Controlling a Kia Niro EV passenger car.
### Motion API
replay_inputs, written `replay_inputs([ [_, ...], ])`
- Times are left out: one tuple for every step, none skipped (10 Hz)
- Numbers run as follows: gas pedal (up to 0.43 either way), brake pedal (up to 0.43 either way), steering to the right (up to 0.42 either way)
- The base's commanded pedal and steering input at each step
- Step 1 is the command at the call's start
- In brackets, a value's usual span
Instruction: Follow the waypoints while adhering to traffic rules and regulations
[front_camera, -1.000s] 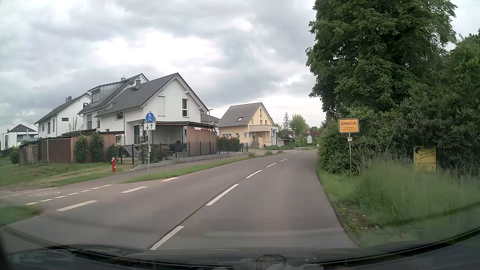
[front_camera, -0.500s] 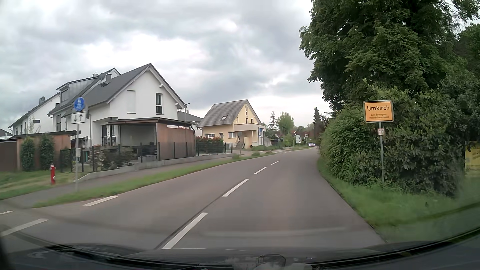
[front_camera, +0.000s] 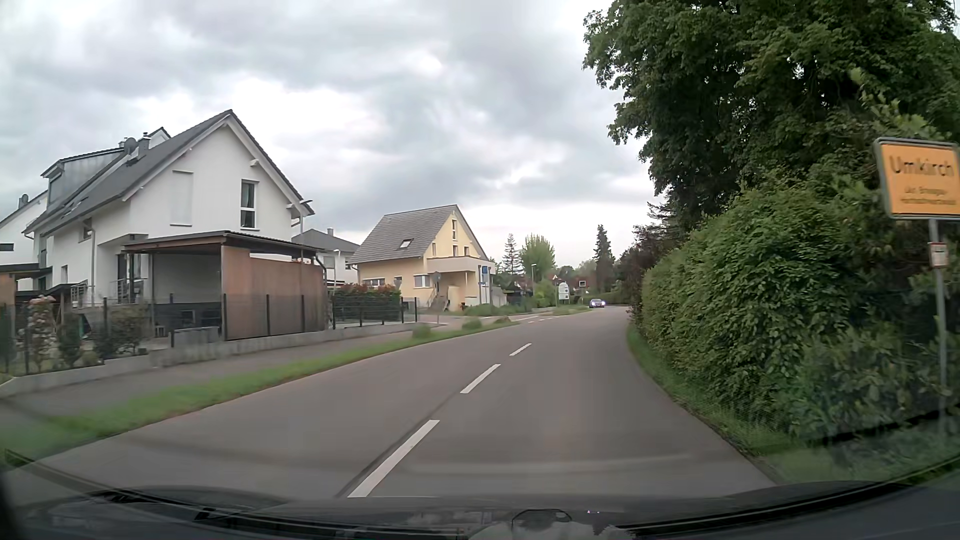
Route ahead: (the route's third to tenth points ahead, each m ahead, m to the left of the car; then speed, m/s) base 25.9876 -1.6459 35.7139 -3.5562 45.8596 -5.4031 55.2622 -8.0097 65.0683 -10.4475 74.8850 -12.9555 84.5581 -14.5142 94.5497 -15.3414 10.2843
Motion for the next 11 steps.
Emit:
replay_inputs([
  [0.067, 0.0, 0.058],
  [0.067, 0.0, 0.058],
  [0.067, 0.0, 0.058],
  [0.067, 0.0, 0.057],
  [0.067, 0.0, 0.057],
  [0.067, 0.0, 0.056],
  [0.067, 0.0, 0.055],
  [0.067, 0.0, 0.054],
  [0.067, 0.0, 0.053],
  [0.067, 0.0, 0.052],
  [0.067, 0.0, 0.051],
])
